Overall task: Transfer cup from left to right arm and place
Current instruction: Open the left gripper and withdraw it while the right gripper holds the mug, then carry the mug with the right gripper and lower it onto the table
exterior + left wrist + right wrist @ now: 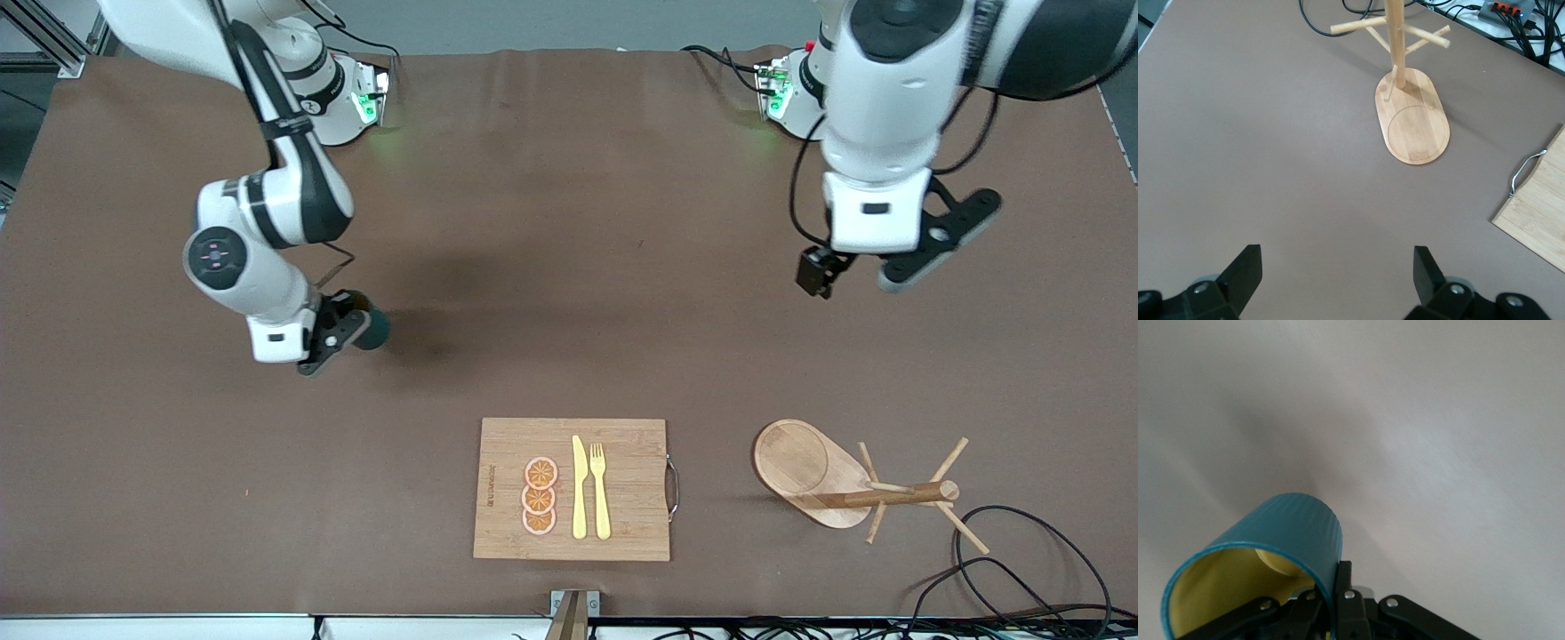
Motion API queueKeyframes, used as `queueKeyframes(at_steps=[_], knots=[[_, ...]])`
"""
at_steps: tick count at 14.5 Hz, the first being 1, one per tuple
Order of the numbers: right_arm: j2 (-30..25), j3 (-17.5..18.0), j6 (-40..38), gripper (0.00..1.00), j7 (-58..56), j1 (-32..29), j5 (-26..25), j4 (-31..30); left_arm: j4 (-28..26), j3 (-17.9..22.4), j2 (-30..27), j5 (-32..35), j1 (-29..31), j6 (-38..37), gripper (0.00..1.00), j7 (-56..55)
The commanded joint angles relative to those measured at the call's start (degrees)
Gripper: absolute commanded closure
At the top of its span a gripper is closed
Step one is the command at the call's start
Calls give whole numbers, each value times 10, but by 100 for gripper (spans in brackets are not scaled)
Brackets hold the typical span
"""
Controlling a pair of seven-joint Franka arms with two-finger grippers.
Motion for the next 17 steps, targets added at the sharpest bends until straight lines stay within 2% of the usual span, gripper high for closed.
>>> queueKeyframes(at_steps=[1, 4, 9, 11, 14, 17], knots=[[-31, 12, 11, 99, -119, -69, -7, -38, 33, -5, -5, -59, 57, 1, 0, 85], [-30, 12, 42, 99, -248, -129, -7, -52, 30, 50, -29, -123, 55, 3, 0, 176], [-23, 12, 122, 99, -396, -178, -7, -90, 7, 130, -68, -194, 61, -9, 0, 378], [-14, 12, 136, 99, -436, -187, -7, -90, 9, 137, -74, -195, 65, -32, 0, 411], [2, 11, 144, 99, -438, -190, -9, -91, 11, 137, -83, -202, 80, -41, 0, 475], [17, 10, 147, 98, -438, -190, -27, -90, 7, 138, -90, -197, 81, -42, 0, 483]])
